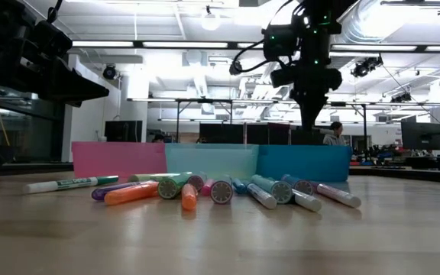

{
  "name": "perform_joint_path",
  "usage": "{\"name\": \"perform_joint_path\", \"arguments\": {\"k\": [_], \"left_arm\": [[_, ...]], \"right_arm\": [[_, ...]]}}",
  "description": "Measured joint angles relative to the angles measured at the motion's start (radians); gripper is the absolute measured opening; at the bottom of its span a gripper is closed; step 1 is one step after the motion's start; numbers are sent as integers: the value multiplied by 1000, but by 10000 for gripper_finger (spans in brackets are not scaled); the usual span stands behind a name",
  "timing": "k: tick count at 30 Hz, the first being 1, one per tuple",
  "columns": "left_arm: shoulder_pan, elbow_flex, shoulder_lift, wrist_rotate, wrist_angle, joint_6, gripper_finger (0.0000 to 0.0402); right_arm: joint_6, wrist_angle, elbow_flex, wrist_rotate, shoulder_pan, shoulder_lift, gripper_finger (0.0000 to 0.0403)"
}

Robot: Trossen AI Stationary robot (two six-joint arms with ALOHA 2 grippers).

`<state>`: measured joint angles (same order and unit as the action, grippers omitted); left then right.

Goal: Pick & Place Markers
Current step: Put the dark pink highlighter into the blue bin, then put the red highlighter into the blue bin

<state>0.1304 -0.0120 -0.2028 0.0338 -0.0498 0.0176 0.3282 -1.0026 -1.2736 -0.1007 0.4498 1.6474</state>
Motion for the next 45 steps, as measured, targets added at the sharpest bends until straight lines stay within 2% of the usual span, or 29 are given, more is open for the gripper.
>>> {"name": "perform_joint_path", "arguments": {"k": [8, 23, 26, 31, 37, 45], "left_arm": [[0, 0, 0, 0, 0, 0, 62], [0, 0, 0, 0, 0, 0, 62], [0, 0, 0, 0, 0, 0, 62], [0, 0, 0, 0, 0, 0, 62], [0, 0, 0, 0, 0, 0, 62], [0, 0, 0, 0, 0, 0, 62]], "right_arm": [[123, 27, -1, -24, 48, 13, 16], [239, 51, -1, -29, 77, 167, 16], [241, 70, -1, -20, 76, 174, 17], [238, 78, -1, 64, 76, 174, 34], [230, 76, -1, 43, 74, 174, 70], [118, 79, -1, 44, 68, 175, 79]]}}
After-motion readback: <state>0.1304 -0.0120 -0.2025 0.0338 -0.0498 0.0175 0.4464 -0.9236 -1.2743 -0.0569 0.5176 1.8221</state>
